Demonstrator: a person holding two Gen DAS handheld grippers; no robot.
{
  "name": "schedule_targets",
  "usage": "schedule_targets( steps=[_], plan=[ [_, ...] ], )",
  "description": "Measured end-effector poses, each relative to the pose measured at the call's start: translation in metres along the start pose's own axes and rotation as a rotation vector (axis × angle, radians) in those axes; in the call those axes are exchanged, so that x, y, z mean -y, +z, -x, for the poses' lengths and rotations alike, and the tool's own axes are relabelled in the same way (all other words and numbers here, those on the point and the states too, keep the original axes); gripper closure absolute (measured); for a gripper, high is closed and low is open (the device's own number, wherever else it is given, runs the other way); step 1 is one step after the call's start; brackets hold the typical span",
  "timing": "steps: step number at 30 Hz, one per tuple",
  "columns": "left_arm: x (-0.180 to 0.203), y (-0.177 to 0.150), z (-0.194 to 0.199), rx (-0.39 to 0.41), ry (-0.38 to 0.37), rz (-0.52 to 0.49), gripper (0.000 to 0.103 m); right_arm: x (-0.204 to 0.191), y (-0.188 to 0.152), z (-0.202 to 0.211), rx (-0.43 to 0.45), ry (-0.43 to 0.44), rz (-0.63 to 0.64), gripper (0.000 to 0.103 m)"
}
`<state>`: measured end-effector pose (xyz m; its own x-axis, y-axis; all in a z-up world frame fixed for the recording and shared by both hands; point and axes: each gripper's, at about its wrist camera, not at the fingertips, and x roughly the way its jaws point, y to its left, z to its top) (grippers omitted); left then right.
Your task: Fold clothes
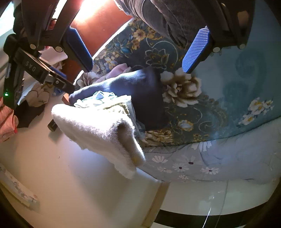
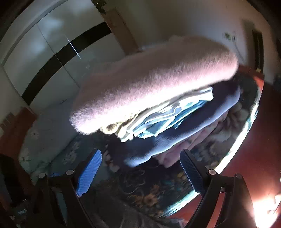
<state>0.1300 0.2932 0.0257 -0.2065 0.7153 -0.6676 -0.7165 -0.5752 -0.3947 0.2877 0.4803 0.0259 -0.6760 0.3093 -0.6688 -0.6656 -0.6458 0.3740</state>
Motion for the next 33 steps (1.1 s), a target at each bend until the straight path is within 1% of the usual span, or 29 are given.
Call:
schedule_targets(
  steps=[4, 6, 9, 16, 22, 29, 33],
  plan=[
    [0.001, -0.002, 0.004, 0.016, 0.022, -0.011, 0.0, -0.003, 0.001, 0.011, 0.082, -0.064, 0.037, 0.01],
    [0.002, -0.003, 0.005, 0.02, 0.037, -0.021, 0.0, -0.005, 0.002, 0.013, 0.102, -0.097, 0.06, 0.0],
    [0.003, -0.004, 0.004, 0.016, 0.043, -0.034, 0.0, -0.012, 0.001, 0.017, 0.144, -0.133, 0.11, 0.0],
    [0.009, -0.01, 0.004, 0.032, 0.095, -0.077, 0.0, -0.029, -0.01, 0.019, 0.169, -0.234, 0.222, 0.0],
    [0.005, -0.018, -0.001, 0.032, 0.125, -0.06, 0.0, -0.042, -0.02, 0.017, 0.187, -0.307, 0.29, 0.0],
    [0.0, -0.029, -0.005, 0.073, 0.195, -0.067, 0.0, -0.047, -0.026, 0.011, 0.173, -0.341, 0.303, 0.0],
    [-0.005, -0.03, -0.009, 0.064, 0.203, -0.055, 0.0, -0.047, -0.03, 0.008, 0.163, -0.346, 0.297, 0.0]
  ],
)
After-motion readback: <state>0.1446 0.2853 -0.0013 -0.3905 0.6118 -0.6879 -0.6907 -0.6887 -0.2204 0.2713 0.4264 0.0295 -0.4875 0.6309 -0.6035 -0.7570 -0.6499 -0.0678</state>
